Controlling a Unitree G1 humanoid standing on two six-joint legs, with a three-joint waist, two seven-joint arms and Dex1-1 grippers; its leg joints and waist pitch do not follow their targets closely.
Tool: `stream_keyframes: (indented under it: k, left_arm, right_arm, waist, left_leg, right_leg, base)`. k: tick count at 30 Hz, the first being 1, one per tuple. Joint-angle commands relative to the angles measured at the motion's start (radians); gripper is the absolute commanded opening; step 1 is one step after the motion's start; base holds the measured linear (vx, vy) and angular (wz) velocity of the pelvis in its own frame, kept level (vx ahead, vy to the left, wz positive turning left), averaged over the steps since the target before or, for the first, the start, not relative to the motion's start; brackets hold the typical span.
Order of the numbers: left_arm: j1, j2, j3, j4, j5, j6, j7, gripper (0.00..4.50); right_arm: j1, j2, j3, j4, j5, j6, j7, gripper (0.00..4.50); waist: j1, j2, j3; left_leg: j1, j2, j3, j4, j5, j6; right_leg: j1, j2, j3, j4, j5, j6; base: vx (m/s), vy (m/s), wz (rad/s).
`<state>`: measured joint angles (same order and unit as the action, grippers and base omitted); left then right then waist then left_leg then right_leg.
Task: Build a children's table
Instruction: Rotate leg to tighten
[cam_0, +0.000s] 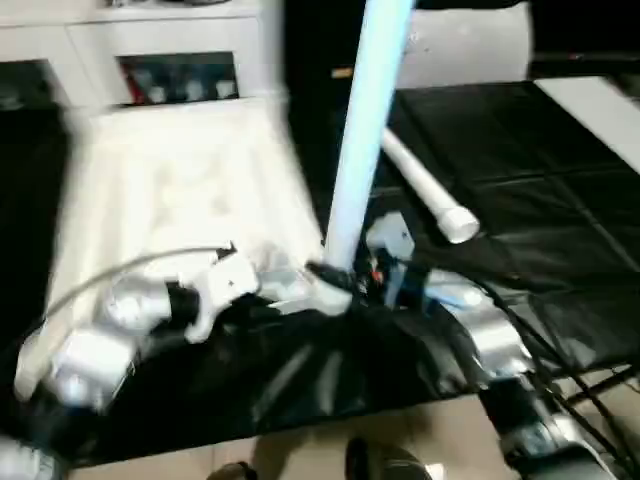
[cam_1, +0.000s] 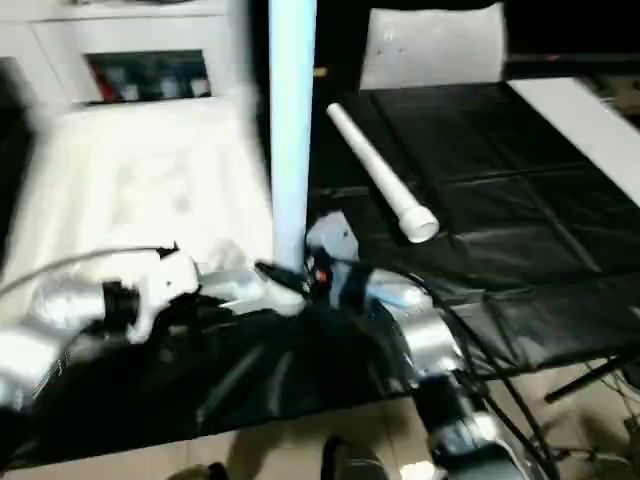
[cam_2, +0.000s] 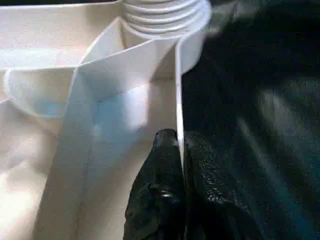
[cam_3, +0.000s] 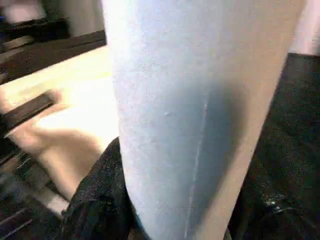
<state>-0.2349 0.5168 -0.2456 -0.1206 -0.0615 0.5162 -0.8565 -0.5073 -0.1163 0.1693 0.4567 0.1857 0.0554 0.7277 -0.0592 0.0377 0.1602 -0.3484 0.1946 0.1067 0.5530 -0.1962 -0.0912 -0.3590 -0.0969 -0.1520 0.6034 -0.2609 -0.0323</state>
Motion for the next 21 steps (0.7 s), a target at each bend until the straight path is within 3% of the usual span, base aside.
stream_keyframes:
  k: [1,2,3,4,5,6,7,8,9,10,13,18,19,21]
  left_arm:
    - [0.022,-0.055,-0.086,-0.122,-0.033,0.029,-0.020,0.00]
    - [0.013,-0.092,-0.116,-0.140,-0.001,0.059,0.016,0.00]
    - [0.010,-0.100,-0.123,-0.143,0.003,0.067,0.025,0.00]
    - [-0.003,-0.126,-0.139,-0.146,0.017,0.084,0.051,0.00]
    - [-0.015,-0.139,-0.146,-0.138,0.030,0.094,0.068,0.00]
    - [-0.022,-0.148,-0.151,-0.141,0.039,0.112,0.086,0.00]
    - [-0.033,-0.156,-0.154,-0.132,0.053,0.128,0.104,0.00]
    - [-0.033,-0.156,-0.154,-0.132,0.053,0.128,0.104,0.00]
    - [-0.038,-0.158,-0.153,-0.127,0.062,0.138,0.116,0.00]
    - [-0.048,-0.151,-0.154,-0.107,0.082,0.141,0.127,0.00]
    - [-0.057,-0.138,-0.153,-0.089,0.131,0.167,0.155,0.00]
    - [-0.040,-0.114,-0.138,-0.092,0.144,0.176,0.164,0.00]
    - [-0.037,-0.107,-0.136,-0.093,0.143,0.173,0.161,0.00]
    - [-0.035,-0.103,-0.135,-0.094,0.142,0.171,0.160,0.00]
  right_arm:
    - [0.010,0.006,0.000,0.132,-0.052,0.054,-0.093,1.92]
    - [-0.006,0.023,-0.017,0.152,-0.042,0.068,-0.123,1.92]
    - [-0.010,0.026,-0.019,0.158,-0.041,0.069,-0.129,1.92]
    - [-0.018,0.033,-0.022,0.172,-0.039,0.071,-0.142,1.92]
    - [-0.021,0.034,-0.018,0.179,-0.044,0.067,-0.144,1.92]
    - [-0.025,0.037,-0.015,0.189,-0.049,0.061,-0.146,1.92]
    - [-0.026,0.043,-0.012,0.193,-0.049,0.057,-0.142,1.92]
    - [-0.026,0.043,-0.012,0.193,-0.049,0.057,-0.142,1.92]
    - [-0.026,0.048,-0.011,0.195,-0.048,0.057,-0.139,1.92]
    - [-0.022,0.051,-0.005,0.191,-0.051,0.057,-0.132,1.92]
    - [-0.017,0.060,0.001,0.197,-0.061,0.049,-0.126,1.92]
    - [-0.013,0.066,0.008,0.207,-0.064,0.038,-0.115,1.92]
    - [-0.017,0.065,0.012,0.212,-0.069,0.031,-0.118,2.27]
    - [-0.019,0.064,0.015,0.216,-0.075,0.026,-0.122,2.27]
  waist:
    - [0.028,-0.027,-0.053]
    - [0.052,-0.026,-0.055]
    - [0.058,-0.045,-0.052]
    - [0.069,-0.052,-0.050]
    - [0.077,-0.049,-0.056]
    - [0.078,-0.043,-0.062]
    - [0.077,-0.034,-0.069]
    - [0.076,-0.030,-0.068]
    - [0.078,-0.029,-0.069]
    - [0.074,-0.030,-0.074]
    - [0.070,-0.029,-0.083]
    - [0.071,-0.031,-0.087]
    - [0.071,-0.031,-0.086]
    - [0.072,-0.031,-0.087]
  left_leg:
    - [0.022,0.035,0.004,-0.137,-0.725,0.027]
    - [0.014,-0.015,-0.001,-0.042,-0.430,-0.010]
    - [0.020,-0.017,0.010,-0.017,-0.322,0.020]
    - [-0.018,-0.008,0.001,-0.032,-0.213,0.040]
    - [-0.036,0.005,0.004,-0.058,-0.192,0.020]
    - [-0.030,0.012,0.004,-0.062,-0.189,0.018]
    - [-0.020,0.022,0.013,-0.063,-0.182,0.024]
    - [-0.021,0.022,0.022,-0.066,-0.189,0.033]
    - [-0.019,0.024,0.026,-0.064,-0.199,0.032]
    - [-0.030,0.025,0.024,-0.068,-0.192,0.027]
    - [-0.028,0.028,0.032,-0.066,-0.163,0.034]
    - [-0.020,0.030,0.040,-0.069,-0.208,0.030]
    - [-0.019,0.031,0.042,-0.069,-0.229,0.027]
    - [-0.018,0.032,0.042,-0.069,-0.234,0.024]
  right_leg:
    - [0.009,-0.023,0.113,0.023,-0.252,-0.022]
    - [-0.016,-0.103,0.119,-0.127,-0.743,-0.047]
    - [-0.040,-0.110,0.140,-0.154,-0.836,-0.037]
    - [-0.005,-0.106,0.135,-0.137,-0.844,-0.037]
    - [0.005,-0.079,0.125,-0.119,-0.732,-0.045]
    - [0.001,-0.071,0.125,-0.111,-0.642,-0.063]
    - [-0.005,-0.055,0.127,-0.096,-0.462,-0.116]
    - [-0.001,-0.047,0.124,-0.090,-0.378,-0.150]
    - [-0.003,-0.045,0.124,-0.089,-0.354,-0.163]
    - [0.011,-0.041,0.118,-0.079,-0.296,-0.176]
    - [0.016,-0.037,0.118,-0.073,-0.157,-0.200]
    - [0.014,-0.037,0.119,-0.080,-0.200,-0.191]
    - [0.012,-0.039,0.120,-0.085,-0.242,-0.182]
    - [0.010,-0.040,0.121,-0.087,-0.255,-0.177]
  base:
    - [0.124,-0.065,0.01]
    - [0.124,-0.065,0.01]
    - [0.017,-0.116,-0.11]
    - [0.035,-0.069,-0.12]
    - [0.035,-0.069,-0.12]
    - [0.081,-0.047,-0.09]
    - [0.000,0.000,0.00]
    - [0.000,0.000,0.00]
    - [0.000,0.000,0.00]
    - [0.000,0.000,0.00]
    - [0.000,0.000,0.00]
    - [0.000,0.000,0.00]
    - [0.000,0.000,0.00]
    - [0.000,0.000,0.00]
